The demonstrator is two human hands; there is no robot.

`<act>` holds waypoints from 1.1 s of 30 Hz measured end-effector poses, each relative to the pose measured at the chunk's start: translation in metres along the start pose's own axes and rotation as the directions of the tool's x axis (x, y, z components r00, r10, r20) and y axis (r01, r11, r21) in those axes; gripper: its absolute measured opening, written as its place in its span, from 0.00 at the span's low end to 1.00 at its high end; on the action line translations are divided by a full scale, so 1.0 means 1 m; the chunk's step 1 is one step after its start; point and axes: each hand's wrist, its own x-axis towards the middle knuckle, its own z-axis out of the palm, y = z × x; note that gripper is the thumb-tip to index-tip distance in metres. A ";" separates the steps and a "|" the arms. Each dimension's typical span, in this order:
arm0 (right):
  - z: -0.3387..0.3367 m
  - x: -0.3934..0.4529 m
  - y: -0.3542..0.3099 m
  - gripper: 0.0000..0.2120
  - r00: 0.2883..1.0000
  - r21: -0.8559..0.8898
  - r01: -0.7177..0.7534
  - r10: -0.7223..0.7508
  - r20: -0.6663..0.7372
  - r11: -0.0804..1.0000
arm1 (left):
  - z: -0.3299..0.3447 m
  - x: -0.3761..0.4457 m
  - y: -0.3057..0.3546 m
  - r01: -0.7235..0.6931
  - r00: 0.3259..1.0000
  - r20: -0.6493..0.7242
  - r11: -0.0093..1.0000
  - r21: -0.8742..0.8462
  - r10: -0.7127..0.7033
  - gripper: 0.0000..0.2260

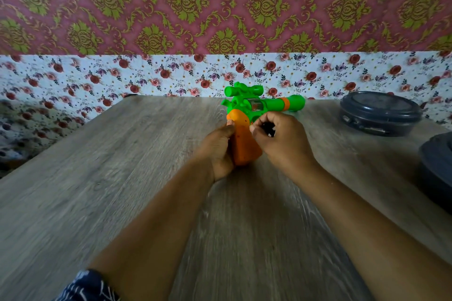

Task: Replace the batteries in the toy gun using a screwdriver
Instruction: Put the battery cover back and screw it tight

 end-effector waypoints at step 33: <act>0.006 -0.016 -0.005 0.09 0.920 -0.375 0.382 -0.384 0.073 0.845 | 0.010 -0.012 -0.003 0.119 0.993 0.030 0.982 -0.146 -0.115 0.16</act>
